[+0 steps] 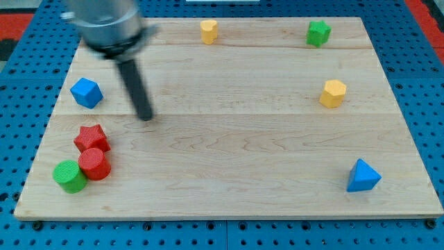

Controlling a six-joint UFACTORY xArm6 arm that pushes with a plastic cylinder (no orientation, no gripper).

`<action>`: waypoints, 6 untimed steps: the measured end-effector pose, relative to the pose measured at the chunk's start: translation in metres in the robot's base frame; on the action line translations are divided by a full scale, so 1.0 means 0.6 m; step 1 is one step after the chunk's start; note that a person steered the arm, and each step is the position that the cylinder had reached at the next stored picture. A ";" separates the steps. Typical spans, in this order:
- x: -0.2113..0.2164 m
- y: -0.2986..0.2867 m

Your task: Slide the green star diagonal to the top left of the hexagon

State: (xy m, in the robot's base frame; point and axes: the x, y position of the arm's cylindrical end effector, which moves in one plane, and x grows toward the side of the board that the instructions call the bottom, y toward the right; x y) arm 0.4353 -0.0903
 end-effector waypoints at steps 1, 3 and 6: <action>-0.089 0.171; -0.205 0.442; -0.370 0.471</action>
